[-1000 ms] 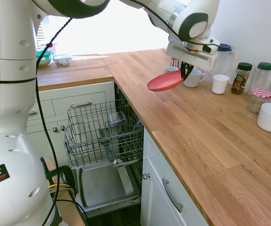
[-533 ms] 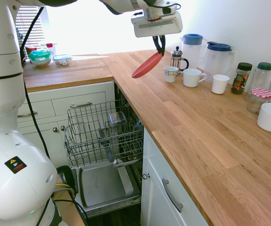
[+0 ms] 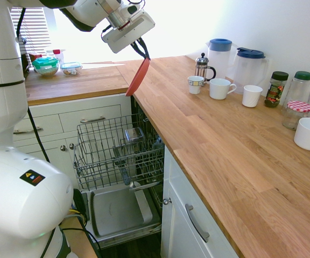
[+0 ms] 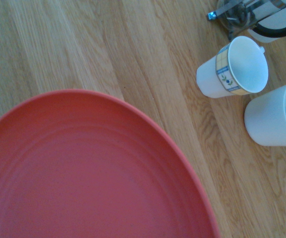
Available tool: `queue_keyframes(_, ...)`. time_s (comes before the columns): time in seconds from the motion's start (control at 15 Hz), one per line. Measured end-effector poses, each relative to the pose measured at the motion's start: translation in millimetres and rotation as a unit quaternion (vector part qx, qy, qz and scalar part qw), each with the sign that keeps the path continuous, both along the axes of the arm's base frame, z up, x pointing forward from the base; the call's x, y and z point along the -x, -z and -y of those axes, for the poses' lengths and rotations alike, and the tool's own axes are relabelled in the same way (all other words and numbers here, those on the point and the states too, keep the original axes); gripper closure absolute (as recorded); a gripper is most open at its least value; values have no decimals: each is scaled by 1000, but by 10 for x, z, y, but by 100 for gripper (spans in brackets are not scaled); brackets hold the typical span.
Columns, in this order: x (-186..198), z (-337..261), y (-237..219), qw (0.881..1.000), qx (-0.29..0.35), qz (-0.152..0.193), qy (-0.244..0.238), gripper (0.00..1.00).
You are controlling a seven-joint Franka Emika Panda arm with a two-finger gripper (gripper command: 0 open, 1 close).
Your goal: Put the plate in the dishwasher
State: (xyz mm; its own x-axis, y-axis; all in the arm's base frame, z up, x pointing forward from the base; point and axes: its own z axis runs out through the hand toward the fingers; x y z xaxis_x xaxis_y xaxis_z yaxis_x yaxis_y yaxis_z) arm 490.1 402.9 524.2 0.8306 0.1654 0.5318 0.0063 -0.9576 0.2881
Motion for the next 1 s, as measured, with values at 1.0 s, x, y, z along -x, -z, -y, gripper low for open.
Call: queue_keyframes(1.0, 1332, -1349, 1105, 972, 196, 89, -96, 100)
